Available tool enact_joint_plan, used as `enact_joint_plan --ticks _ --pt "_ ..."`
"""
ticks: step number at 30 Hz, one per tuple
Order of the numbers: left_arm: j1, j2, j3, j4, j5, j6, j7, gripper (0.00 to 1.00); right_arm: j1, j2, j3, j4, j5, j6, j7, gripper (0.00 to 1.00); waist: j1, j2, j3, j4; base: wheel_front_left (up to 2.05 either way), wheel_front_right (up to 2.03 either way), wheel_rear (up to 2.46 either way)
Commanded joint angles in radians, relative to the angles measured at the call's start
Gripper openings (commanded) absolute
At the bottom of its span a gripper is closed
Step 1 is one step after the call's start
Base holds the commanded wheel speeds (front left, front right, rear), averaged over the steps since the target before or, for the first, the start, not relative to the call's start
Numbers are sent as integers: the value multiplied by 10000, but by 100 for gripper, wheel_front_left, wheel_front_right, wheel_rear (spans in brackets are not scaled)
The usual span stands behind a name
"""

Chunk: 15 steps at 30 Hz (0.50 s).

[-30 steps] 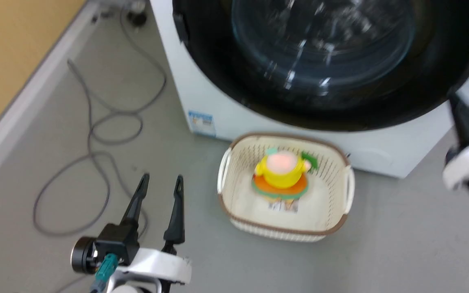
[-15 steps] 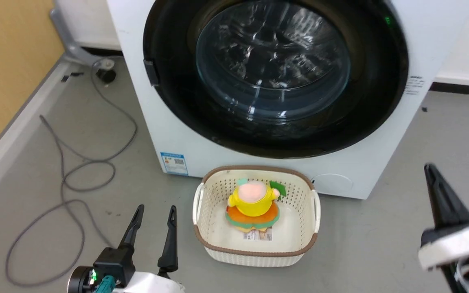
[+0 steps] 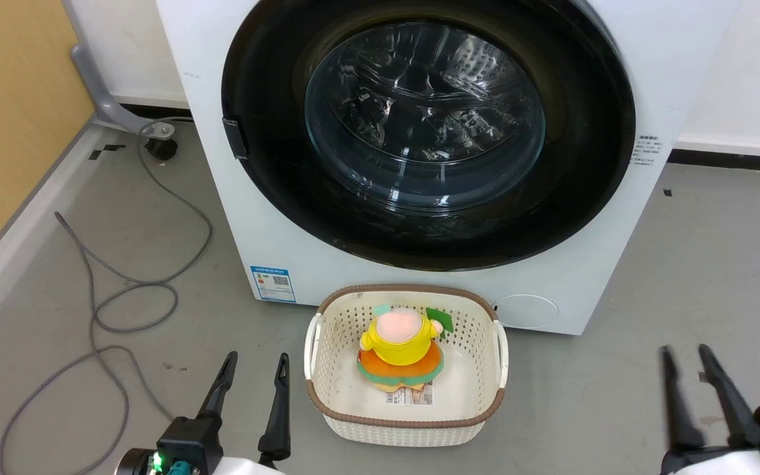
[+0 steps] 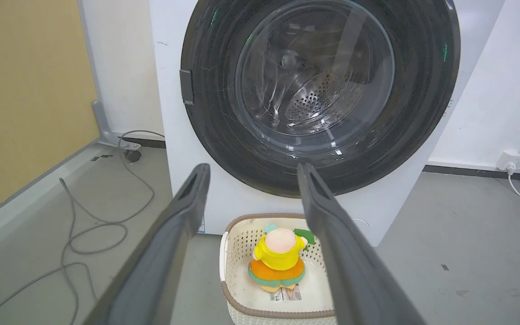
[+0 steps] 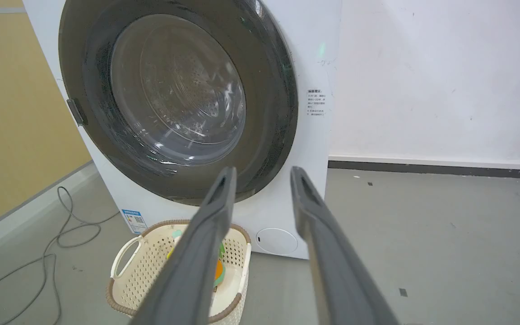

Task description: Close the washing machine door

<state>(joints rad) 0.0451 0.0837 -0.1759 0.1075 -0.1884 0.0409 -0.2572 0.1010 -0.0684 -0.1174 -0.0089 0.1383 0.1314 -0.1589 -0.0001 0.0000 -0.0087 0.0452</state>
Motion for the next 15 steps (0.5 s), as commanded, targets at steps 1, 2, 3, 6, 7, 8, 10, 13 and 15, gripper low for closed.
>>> enact_joint_plan --ticks 1,2,3,6,7,8,10,13,15 --pt "95 64 -7 7 -41 25 -7 100 175 74 43 -85 -102 -7 34 100 1 0 8 6 0 0 0" --pt "86 71 -19 3 -41 32 6 100 210 97 50 -110 -120 -7 37 100 1 0 13 11 0 0 0" --pt "73 78 -30 -2 -38 41 22 100 233 114 49 -128 -130 -7 34 100 1 0 16 19 0 0 0" --pt "32 105 -74 -26 -8 78 74 100 272 147 18 -147 -160 -7 22 100 1 0 23 57 0 0 0" --pt "23 111 -86 -39 1 93 84 100 280 154 10 -142 -172 -7 20 100 1 0 25 68 0 0 0" --pt "17 119 -100 -50 14 109 90 100 285 160 7 -136 -184 -7 19 100 1 0 26 75 0 0 0" --pt "16 135 -129 -71 38 139 101 100 289 167 10 -127 -200 -7 13 100 1 0 26 83 0 0 0" --pt "21 152 -168 -99 56 176 119 100 280 174 -6 -116 -193 -7 -9 100 1 0 35 92 0 0 0" --pt "23 157 -196 -113 64 201 133 100 274 176 -15 -99 -163 -7 -25 100 1 0 34 103 0 0 0"
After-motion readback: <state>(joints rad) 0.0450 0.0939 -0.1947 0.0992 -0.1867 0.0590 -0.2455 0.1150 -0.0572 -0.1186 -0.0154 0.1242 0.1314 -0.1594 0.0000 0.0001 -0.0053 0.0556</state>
